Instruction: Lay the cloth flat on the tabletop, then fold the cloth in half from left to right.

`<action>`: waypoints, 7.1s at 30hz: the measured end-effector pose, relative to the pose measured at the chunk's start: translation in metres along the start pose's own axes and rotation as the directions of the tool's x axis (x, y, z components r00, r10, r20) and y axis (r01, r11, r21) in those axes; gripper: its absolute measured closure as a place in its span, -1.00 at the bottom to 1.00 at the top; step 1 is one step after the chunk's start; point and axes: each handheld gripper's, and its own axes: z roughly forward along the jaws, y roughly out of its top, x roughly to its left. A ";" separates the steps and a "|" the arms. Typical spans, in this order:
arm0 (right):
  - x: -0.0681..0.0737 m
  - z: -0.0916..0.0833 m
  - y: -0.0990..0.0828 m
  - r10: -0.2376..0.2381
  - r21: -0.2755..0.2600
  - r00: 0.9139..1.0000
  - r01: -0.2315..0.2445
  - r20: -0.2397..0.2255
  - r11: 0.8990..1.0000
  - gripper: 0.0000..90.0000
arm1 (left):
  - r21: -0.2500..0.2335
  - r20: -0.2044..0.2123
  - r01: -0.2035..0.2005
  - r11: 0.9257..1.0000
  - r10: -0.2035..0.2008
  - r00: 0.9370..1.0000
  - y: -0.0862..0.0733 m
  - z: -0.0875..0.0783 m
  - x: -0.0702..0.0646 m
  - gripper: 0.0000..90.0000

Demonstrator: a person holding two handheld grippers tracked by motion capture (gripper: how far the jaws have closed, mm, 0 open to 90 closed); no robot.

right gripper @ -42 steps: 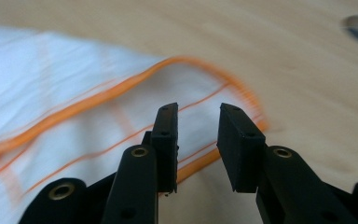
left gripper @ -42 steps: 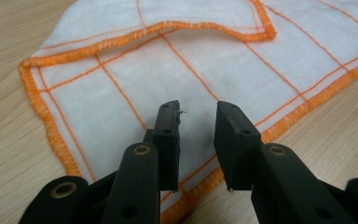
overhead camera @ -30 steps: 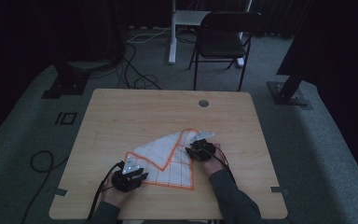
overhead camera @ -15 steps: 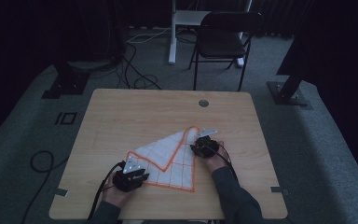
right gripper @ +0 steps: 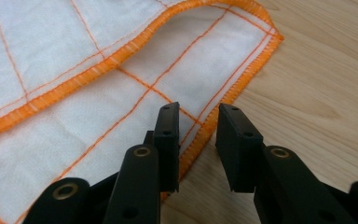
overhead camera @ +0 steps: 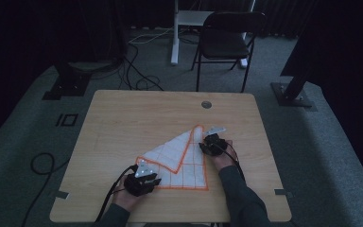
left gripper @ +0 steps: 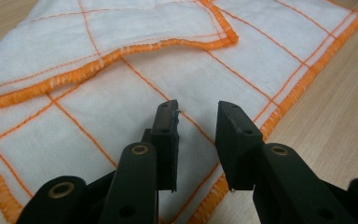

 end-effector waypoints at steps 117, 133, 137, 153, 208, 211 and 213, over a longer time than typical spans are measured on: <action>0.032 -0.033 -0.042 -0.048 -0.055 0.995 0.043 -0.091 0.998 0.43 | -0.043 -0.227 0.145 0.988 -0.151 0.962 0.039 0.029 0.104 0.66; 0.029 -0.042 -0.053 -0.028 -0.061 0.995 0.022 -0.097 0.998 0.40 | -0.101 -0.217 0.124 0.987 -0.143 0.965 0.022 0.008 0.079 0.41; 0.028 -0.042 -0.054 -0.028 -0.062 0.995 0.022 -0.094 0.998 0.37 | -0.107 -0.215 0.141 0.984 -0.161 0.963 0.016 0.003 0.077 0.38; 0.021 -0.041 -0.056 -0.001 -0.072 0.995 -0.006 -0.103 0.997 0.25 | -0.112 -0.213 0.193 0.975 -0.214 0.953 0.010 0.001 0.079 0.26; 0.017 -0.042 -0.058 0.021 -0.073 0.995 -0.028 -0.094 0.997 0.24 | -0.166 0.006 0.108 0.980 -0.109 0.994 0.074 0.015 0.041 0.96; 0.017 -0.043 -0.059 0.025 -0.071 0.995 -0.032 -0.097 0.997 0.21 | -0.165 0.021 0.094 0.982 -0.092 0.996 0.082 0.019 0.037 0.96; 0.016 -0.044 -0.059 0.030 -0.073 0.995 -0.037 -0.100 0.997 0.20 | -0.162 0.029 0.085 0.983 -0.081 0.996 0.086 0.023 0.034 0.96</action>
